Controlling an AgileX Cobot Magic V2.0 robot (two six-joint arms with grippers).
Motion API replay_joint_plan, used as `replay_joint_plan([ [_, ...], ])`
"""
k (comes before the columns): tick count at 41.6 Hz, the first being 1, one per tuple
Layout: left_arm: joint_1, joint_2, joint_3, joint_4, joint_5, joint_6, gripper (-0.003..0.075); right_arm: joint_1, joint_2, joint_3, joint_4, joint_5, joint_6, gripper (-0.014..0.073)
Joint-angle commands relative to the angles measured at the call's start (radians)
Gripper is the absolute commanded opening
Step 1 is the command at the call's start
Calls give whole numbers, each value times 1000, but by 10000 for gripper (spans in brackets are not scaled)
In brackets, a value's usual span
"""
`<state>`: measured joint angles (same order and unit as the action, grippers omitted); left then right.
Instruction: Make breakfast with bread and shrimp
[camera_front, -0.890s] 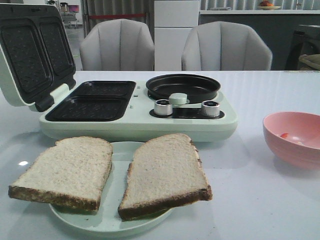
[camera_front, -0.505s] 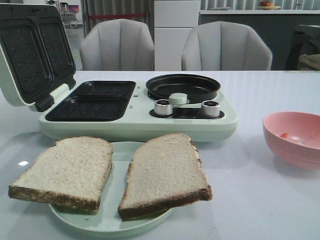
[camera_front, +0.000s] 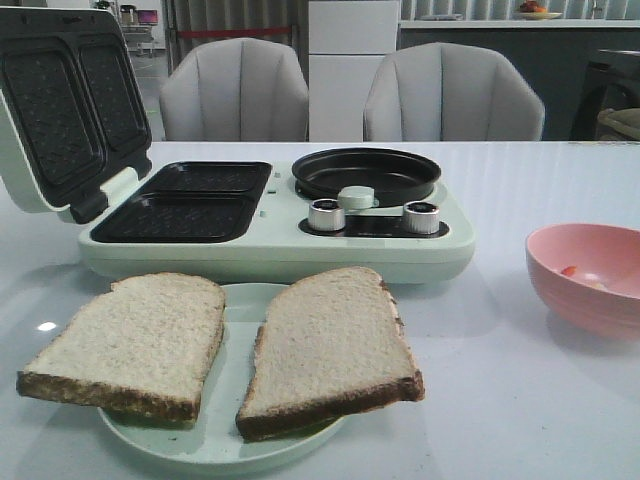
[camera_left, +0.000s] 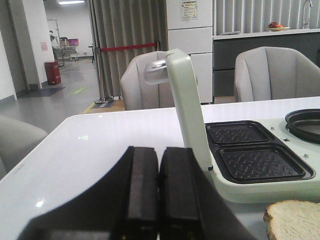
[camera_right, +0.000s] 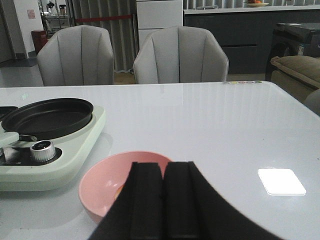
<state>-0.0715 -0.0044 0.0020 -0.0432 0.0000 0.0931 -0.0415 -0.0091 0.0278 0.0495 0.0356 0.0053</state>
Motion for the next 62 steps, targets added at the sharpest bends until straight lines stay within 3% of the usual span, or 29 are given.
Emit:
replay_joint_plan([
  [1, -1, -20, 6, -7, -98, -5, 109, -3, -23, -21, -1, -107, -5, 47],
  [6, -1, -20, -16, -7, -162, -5, 109, -3, -23, -72, 0, -98, -5, 47],
  [13, -1, -14, -141, -7, -145, -5, 109, -3, -20, -249, 2, -13, -5, 47],
  [24, -1, 102, -443, -7, 32, -5, 109, -3, 129, -552, 2, 182, -5, 47],
  [33, -1, 254, -593, -7, 206, -5, 109, -3, 296, -681, 2, 358, -5, 47],
  [41, -1, 351, -573, -7, 317, -5, 109, -3, 408, -683, 2, 458, -5, 47],
  [49, -1, 429, -525, -7, 342, -5, 109, -3, 501, -683, 2, 564, -5, 47],
  [62, -1, 501, -462, -29, 340, -5, 109, -3, 587, -683, 1, 582, -5, 47],
])
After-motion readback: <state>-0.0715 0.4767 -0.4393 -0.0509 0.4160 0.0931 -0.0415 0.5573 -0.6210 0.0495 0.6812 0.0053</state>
